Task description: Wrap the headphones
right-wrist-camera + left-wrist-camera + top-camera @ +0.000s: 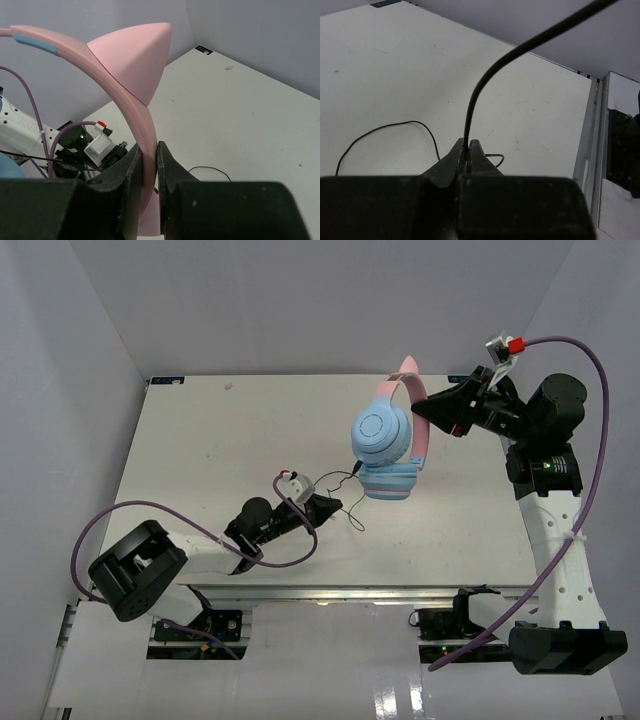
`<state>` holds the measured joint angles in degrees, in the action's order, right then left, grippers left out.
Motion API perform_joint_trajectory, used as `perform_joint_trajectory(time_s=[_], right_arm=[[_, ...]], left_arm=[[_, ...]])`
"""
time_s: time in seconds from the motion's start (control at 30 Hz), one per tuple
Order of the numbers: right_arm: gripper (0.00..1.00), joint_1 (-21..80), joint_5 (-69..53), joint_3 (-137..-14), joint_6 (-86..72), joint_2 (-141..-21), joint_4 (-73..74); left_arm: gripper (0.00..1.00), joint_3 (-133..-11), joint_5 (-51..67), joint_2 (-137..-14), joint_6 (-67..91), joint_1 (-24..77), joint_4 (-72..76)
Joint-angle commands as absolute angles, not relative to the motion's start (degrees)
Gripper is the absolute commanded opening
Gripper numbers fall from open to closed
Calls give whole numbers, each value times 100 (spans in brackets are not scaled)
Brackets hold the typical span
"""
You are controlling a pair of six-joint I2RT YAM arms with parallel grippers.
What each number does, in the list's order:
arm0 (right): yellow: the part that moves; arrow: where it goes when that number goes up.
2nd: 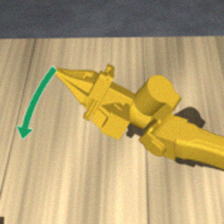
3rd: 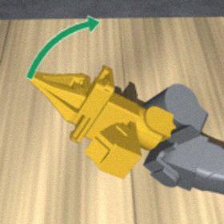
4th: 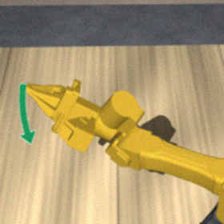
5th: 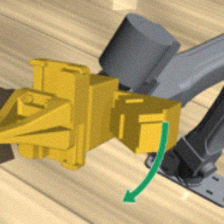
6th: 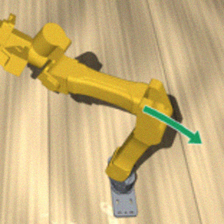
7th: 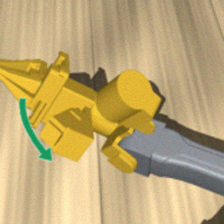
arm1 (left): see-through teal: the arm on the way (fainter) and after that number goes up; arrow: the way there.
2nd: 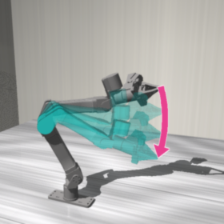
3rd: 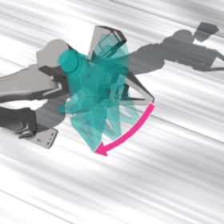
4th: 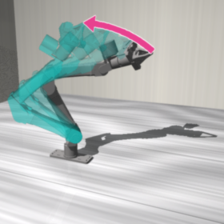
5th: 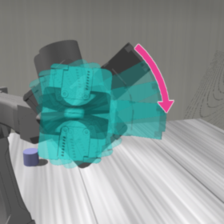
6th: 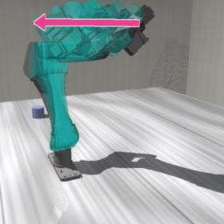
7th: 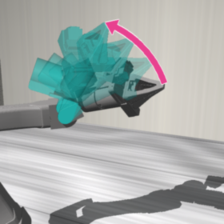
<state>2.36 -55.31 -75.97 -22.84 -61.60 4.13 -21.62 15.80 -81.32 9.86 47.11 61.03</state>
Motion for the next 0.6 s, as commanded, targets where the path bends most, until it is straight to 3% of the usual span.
perform_joint_trajectory(time_s=[0.0,0.1,0.23,0.4,0.57], right_arm=[[8,205,-5637,-7505,-2440,-5991,70],[8,211,-5541,-7453,-1646,-5971,405],[8,211,-5422,-7725,136,-6044,1659],[8,319,-5588,-7881,2099,-6003,3240],[8,594,-5022,-7866,3744,-5866,4231]], left_arm=[[0,-2449,1864,-7910,1107,4737,6480],[0,-2557,2258,-7473,909,4737,5651],[0,-3193,2597,-6859,4,4615,2991],[0,-4430,3558,-6976,-563,3640,137],[0,-5601,3703,-7324,-805,3073,-1508]])
